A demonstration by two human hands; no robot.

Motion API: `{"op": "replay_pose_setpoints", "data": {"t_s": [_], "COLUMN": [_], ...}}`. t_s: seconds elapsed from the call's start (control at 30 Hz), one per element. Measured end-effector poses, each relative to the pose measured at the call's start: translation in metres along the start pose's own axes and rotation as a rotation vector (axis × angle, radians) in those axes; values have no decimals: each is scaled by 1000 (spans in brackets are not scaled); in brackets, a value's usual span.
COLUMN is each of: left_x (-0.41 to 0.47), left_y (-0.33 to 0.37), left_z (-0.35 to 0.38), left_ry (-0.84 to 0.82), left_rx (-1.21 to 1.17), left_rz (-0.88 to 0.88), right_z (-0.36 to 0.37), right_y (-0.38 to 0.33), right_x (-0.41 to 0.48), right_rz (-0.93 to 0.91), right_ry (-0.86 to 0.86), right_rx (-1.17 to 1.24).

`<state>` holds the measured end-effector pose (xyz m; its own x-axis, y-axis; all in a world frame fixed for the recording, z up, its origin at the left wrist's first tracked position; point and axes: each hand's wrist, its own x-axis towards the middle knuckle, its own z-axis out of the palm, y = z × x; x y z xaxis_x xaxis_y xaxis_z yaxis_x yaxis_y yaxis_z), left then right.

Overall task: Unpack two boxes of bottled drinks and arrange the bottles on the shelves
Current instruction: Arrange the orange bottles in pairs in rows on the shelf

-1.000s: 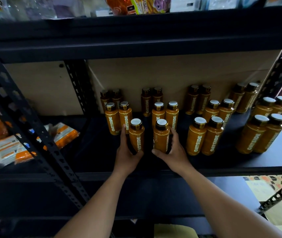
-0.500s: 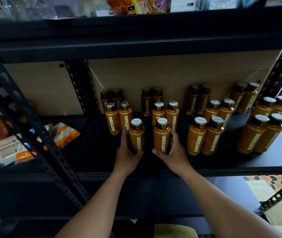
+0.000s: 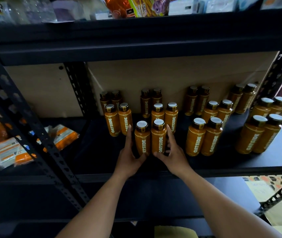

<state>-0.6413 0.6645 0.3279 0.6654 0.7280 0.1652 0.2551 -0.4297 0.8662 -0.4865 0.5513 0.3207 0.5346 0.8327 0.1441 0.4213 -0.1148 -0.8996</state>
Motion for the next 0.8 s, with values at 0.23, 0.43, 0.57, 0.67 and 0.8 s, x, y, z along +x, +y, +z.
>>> {"op": "replay_pose_setpoints", "data": {"t_s": [0.23,0.43,0.57,0.67,0.8], "left_x": [-2,-3,-2,-1,0], "left_y": [-1,4,3,2,1], "left_z": [2,-2,-8,-13,-19], "left_ry": [-8,-25,-52,-64,-74], "left_rx": [77,131,191,210,214], "left_rz": [69,70,58,53,49], "right_z": [1,0,2,5,9], "right_y": [1,-4,-7,-7,-6], "right_x": [0,0,3,4,5], "right_rz": [-7,-21,-18,-30,-37], "right_ry": [4,17,14,4,-11], "right_rx": [-45,-64,-68,-92,-97]}}
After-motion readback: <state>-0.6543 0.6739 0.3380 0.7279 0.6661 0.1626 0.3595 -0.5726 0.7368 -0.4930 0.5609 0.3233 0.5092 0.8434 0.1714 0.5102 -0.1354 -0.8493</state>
